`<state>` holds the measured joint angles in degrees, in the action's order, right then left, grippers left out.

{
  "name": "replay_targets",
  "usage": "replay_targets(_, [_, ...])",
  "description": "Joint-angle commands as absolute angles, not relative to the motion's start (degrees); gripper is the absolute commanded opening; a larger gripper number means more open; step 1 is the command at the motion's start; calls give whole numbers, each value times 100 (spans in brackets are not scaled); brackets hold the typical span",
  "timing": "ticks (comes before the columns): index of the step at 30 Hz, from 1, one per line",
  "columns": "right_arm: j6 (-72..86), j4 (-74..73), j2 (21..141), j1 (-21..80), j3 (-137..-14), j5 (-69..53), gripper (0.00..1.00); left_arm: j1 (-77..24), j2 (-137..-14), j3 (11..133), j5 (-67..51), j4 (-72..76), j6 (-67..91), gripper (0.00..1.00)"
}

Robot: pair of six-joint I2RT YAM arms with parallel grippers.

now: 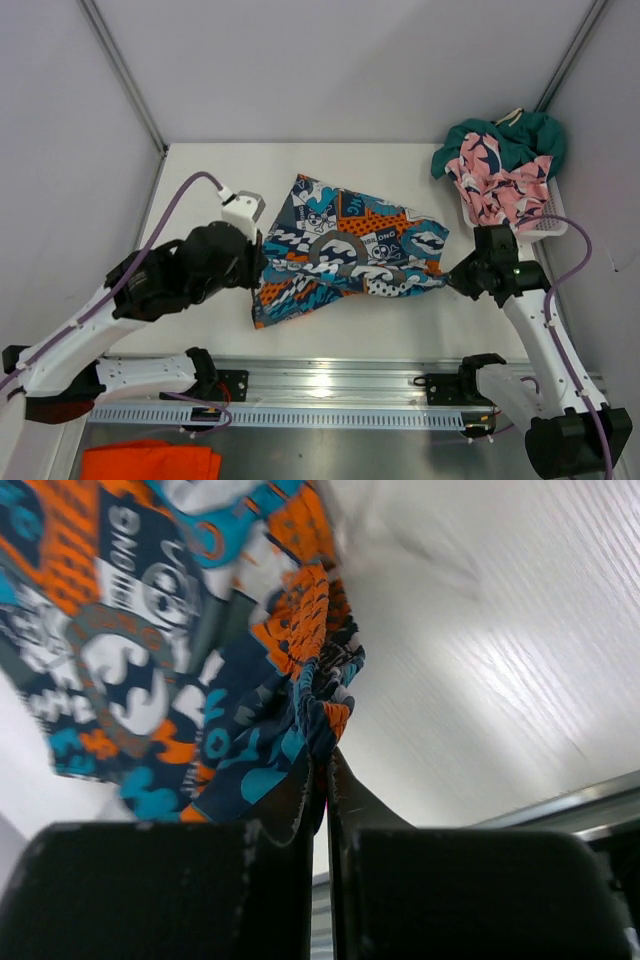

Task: Fold and stack the shorts

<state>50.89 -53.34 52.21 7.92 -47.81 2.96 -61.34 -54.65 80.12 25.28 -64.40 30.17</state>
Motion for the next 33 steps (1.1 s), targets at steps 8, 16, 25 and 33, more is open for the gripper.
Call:
replay_targets(8, [5880,-5081,6029,659,-6047,782,0,-4545,-6705,9166,2294,-5283,1205,0])
replay_targets(16, [6178,-4544,6854,361,-6363,791,0,-3737,-7785,9861,2014,-4659,571,0])
replay_targets(25, [6591,-4158,7330,106,-6372,896,0,-3472,-8621,10186,2162,-3788,202,0])
replay_targets(33, [6741,-3710,7655,62,-6372,1099,0,-3191,-9780,10906,2285,-3358,158,0])
